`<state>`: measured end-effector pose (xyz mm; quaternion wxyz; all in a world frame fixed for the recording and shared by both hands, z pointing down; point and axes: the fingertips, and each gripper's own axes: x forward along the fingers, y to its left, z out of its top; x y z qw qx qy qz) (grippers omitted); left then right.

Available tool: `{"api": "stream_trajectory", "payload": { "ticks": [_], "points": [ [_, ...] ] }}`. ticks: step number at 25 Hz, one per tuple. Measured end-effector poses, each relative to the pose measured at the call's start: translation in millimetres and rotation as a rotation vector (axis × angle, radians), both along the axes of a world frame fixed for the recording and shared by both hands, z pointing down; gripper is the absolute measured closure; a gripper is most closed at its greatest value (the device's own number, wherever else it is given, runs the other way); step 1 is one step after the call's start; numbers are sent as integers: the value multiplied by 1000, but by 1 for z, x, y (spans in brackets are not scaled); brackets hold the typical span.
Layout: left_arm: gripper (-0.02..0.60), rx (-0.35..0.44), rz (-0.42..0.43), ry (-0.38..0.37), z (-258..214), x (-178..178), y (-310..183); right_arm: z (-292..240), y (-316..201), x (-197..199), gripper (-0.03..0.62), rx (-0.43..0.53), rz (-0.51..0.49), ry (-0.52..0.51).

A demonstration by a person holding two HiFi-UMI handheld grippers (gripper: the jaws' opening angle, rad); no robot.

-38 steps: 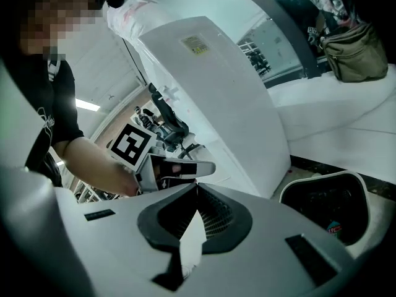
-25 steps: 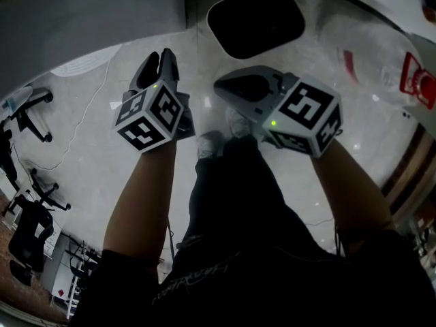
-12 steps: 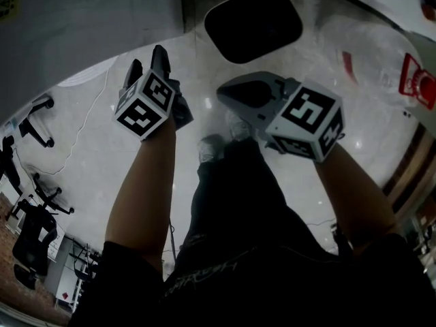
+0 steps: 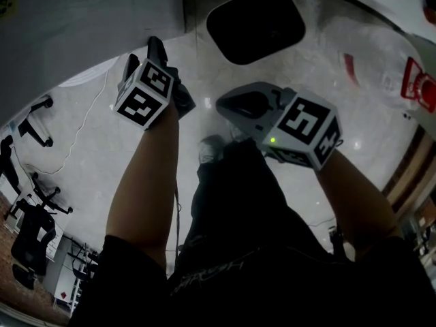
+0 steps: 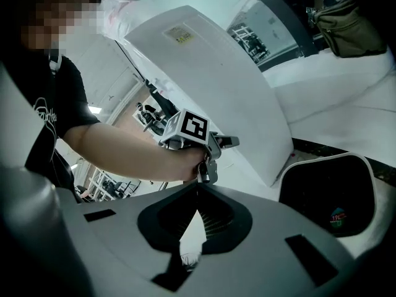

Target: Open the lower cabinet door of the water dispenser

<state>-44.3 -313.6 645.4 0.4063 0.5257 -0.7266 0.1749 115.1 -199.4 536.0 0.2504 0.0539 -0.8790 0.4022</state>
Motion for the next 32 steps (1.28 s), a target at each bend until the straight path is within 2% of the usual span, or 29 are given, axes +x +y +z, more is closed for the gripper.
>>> {"api": "stream_trajectory", "payload": {
  "ticks": [9,21,32],
  "points": [
    [334,-25,44,-82,-1,-5,1,-1,-8,-2,582,6,5,-7],
    [350,-33,71,-92,4,-1,3,4,-3,2,582,18,-9,0],
    [353,-36,97,-61,5,-6,5,4,-20,5,582,30,38,16]
  ]
}}
